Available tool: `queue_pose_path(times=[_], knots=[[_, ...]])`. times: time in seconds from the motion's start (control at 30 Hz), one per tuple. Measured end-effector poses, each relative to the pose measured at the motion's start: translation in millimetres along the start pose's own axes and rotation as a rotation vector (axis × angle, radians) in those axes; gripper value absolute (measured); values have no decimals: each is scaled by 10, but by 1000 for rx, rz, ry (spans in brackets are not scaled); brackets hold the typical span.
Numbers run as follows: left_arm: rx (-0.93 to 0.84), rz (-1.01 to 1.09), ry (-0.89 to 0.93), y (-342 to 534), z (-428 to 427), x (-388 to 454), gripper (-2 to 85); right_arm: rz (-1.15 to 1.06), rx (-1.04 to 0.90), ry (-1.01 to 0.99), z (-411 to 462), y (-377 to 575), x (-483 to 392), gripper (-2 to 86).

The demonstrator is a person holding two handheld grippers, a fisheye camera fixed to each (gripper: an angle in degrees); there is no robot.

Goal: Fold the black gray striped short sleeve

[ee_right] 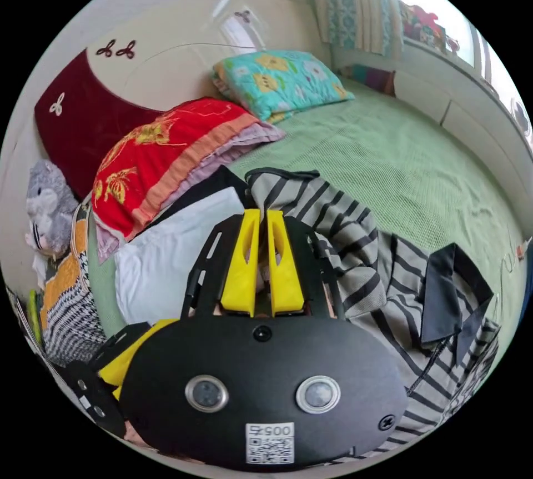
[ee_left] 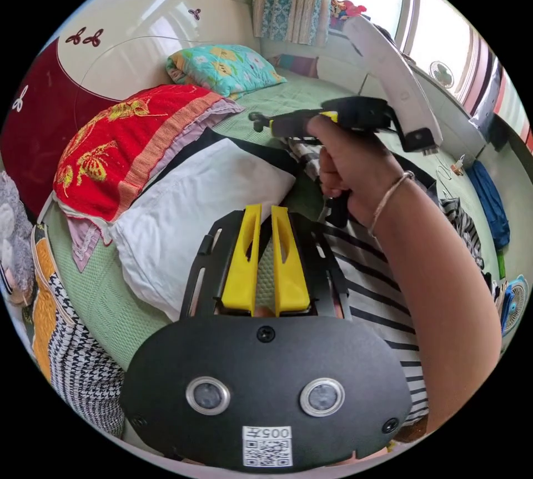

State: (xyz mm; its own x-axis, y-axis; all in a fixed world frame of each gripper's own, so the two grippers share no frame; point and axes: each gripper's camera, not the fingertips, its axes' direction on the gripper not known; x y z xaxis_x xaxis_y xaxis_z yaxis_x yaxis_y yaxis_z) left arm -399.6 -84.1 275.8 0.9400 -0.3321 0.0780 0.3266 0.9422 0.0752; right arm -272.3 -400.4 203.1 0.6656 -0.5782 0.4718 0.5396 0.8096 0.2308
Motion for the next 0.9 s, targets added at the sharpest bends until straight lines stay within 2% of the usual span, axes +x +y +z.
queue_pose_path(times=[0.17,0.23,0.33,0.43,0.53,0.6,0.77,0.9], knots=[[-19,-26,0,7,-19,25,52,34,-191,-62,421,137,-102,31],[-17,-16,9,5,-47,77,56,53,-197,-83,393,229,-68,46],[-2,43,7,21,-140,247,68,18,-53,-106,-225,387,-3,70],[4,118,16,98,-298,420,81,-57,138,-43,-1238,832,91,89],[14,197,23,241,-494,556,97,-55,178,157,-2054,1657,218,112],[-13,221,24,281,-595,612,104,41,81,290,-2436,2472,384,119],[-109,356,25,881,-963,577,131,335,-143,359,-2875,4202,676,134],[-225,400,-1,1472,-965,494,138,515,-170,362,-3217,5245,631,139]])
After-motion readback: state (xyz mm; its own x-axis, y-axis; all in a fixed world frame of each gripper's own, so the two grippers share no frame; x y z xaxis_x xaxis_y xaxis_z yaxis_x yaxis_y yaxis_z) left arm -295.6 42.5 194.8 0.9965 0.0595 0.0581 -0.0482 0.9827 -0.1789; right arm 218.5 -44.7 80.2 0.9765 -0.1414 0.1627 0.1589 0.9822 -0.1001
